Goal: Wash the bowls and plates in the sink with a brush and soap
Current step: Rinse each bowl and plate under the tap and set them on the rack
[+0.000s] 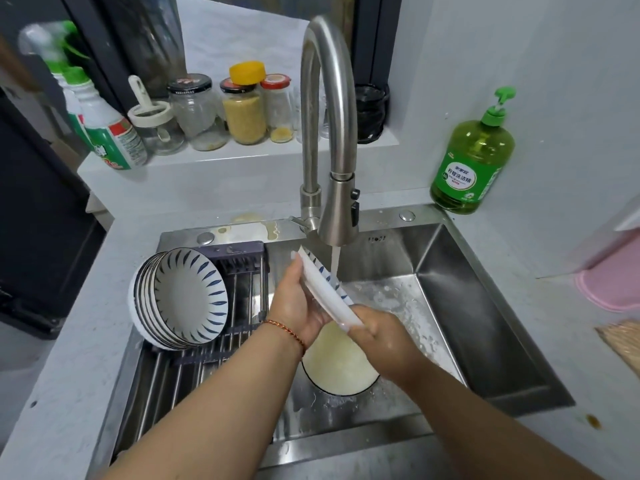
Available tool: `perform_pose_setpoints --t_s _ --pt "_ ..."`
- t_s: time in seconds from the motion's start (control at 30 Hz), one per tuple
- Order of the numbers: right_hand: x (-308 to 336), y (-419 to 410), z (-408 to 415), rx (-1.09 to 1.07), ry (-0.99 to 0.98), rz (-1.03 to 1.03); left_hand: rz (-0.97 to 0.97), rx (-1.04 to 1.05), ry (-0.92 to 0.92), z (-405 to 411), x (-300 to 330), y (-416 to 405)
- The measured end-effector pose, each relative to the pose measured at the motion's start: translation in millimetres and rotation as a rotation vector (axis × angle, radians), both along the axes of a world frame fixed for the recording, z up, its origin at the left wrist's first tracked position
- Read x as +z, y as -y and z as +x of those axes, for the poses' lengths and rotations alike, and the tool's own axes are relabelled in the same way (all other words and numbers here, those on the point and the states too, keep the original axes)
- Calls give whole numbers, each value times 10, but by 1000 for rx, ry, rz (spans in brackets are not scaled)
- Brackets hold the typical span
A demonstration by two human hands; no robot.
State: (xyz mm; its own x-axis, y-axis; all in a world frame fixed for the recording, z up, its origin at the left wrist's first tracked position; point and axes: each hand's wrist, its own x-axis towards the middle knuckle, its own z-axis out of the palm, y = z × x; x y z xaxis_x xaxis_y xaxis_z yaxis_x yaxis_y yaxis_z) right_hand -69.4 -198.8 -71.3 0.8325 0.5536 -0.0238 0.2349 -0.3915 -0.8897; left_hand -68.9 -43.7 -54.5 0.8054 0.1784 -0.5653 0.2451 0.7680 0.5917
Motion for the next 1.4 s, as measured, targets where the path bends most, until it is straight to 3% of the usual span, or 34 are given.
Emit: perform_pose_setpoints --t_s 0.23,0.43,0.7,1.07,1.23,1.4 --pt "114 -111 61 -145 -472 218 131 -47 -170 -271 -100 -70" --pt "97 -219 11 -248 -629 319 276 38 -280 -582 -189 -216" --pt "336 -518 -291 -147 -366 112 421 105 -267 -816 -225 -347" --pt "737 -1230 -371 -139 -316 326 615 352 -240 -1060 -34 -842" --pt "513 -1790 -400 -23 -196 141 845 483 -306 -1158 -16 -1173" --pt "221 -2229 -488 -24 -94 -98 859 359 -253 -1156 -30 -1480"
